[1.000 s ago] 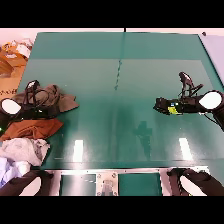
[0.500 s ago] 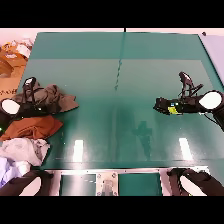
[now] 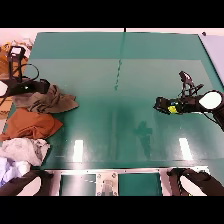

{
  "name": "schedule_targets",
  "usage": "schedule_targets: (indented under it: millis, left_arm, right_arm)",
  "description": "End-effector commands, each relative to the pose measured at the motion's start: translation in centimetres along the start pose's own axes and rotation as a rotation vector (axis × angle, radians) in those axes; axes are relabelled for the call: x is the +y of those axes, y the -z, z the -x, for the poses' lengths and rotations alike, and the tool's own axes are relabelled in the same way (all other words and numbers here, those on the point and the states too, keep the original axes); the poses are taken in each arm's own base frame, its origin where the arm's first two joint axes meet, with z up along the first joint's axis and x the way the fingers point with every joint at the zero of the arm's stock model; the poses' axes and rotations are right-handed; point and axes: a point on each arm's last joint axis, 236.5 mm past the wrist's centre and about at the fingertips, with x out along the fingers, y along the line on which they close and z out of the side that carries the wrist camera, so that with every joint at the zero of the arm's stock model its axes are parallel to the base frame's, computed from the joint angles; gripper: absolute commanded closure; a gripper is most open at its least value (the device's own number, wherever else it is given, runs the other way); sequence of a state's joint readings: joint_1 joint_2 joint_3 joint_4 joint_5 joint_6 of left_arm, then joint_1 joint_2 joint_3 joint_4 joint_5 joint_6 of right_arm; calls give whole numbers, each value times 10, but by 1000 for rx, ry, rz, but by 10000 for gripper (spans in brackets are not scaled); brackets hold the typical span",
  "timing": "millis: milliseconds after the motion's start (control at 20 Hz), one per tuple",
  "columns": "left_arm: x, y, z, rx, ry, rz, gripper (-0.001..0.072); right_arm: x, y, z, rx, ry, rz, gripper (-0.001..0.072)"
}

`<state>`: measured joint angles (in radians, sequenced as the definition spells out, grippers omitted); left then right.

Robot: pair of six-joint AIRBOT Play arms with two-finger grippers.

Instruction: Fold the shirts.

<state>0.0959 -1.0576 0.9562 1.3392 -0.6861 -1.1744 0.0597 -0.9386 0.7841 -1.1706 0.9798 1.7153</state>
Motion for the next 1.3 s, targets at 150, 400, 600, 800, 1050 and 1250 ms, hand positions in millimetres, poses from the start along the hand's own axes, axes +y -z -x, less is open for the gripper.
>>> schedule_targets:
  millis: [150,400,600,800,1050,1250]
  left_arm:
    - [22,78,-85,278,0,-17,-13]
    - [17,138,-116,461,39,-23,263]
    - [22,99,-111,408,35,-18,679]
    - [-2,8,-85,297,102,-30,680]
    - [-124,-114,-3,57,256,-187,680]
    - [-261,-128,55,-28,511,-301,680]
  right_arm:
    - [2,-18,0,-74,-10,0,697]
    - [3,-18,0,-75,-10,0,697]
    - [1,-19,0,-77,-9,-3,697]
    - [-12,-32,12,-98,9,-39,698]
    - [-36,-66,51,-163,46,-26,698]
    - [-52,-80,68,-205,67,-69,698]
